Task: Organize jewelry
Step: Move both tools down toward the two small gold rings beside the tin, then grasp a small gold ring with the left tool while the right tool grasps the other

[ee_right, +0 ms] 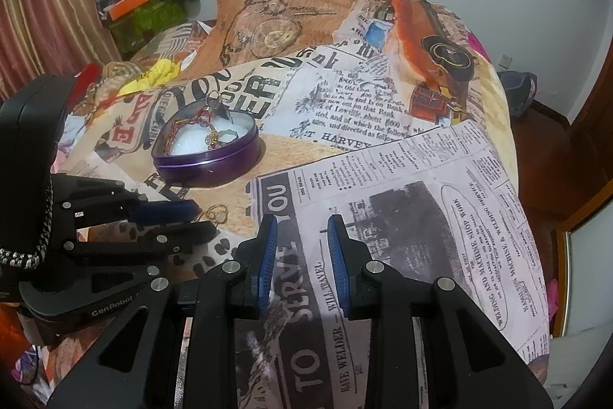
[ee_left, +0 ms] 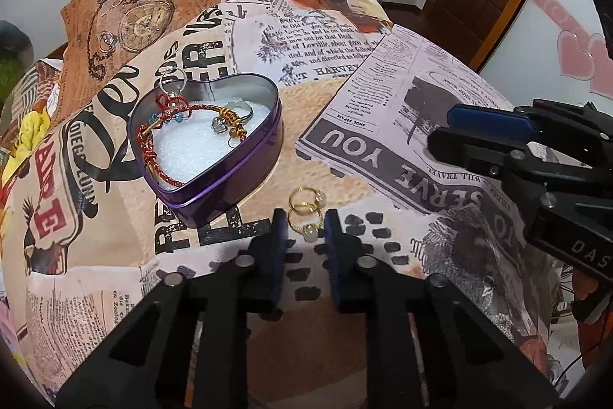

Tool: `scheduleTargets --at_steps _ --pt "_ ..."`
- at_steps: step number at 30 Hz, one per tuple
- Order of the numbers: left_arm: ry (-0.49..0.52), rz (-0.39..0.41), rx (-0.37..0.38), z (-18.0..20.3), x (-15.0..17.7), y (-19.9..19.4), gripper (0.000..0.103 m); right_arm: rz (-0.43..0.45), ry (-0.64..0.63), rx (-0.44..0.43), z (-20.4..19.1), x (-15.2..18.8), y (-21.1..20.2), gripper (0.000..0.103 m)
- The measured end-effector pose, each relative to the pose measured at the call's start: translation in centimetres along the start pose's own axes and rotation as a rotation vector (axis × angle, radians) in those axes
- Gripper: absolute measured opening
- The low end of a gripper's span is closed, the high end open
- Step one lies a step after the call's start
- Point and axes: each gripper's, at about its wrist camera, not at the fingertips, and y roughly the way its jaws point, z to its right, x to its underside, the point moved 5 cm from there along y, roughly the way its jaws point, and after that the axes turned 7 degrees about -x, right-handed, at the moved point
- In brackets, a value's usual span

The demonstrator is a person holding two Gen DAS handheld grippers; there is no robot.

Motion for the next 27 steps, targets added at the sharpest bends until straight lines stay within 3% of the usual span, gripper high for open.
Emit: scheduleTargets --at_steps 27 --pt "-0.130 0.097 -0.032 -6.0 1.3 -3.0 0.016 -0.151 -0.110 -0.073 -5.2 -0.7 6.3 0.024"
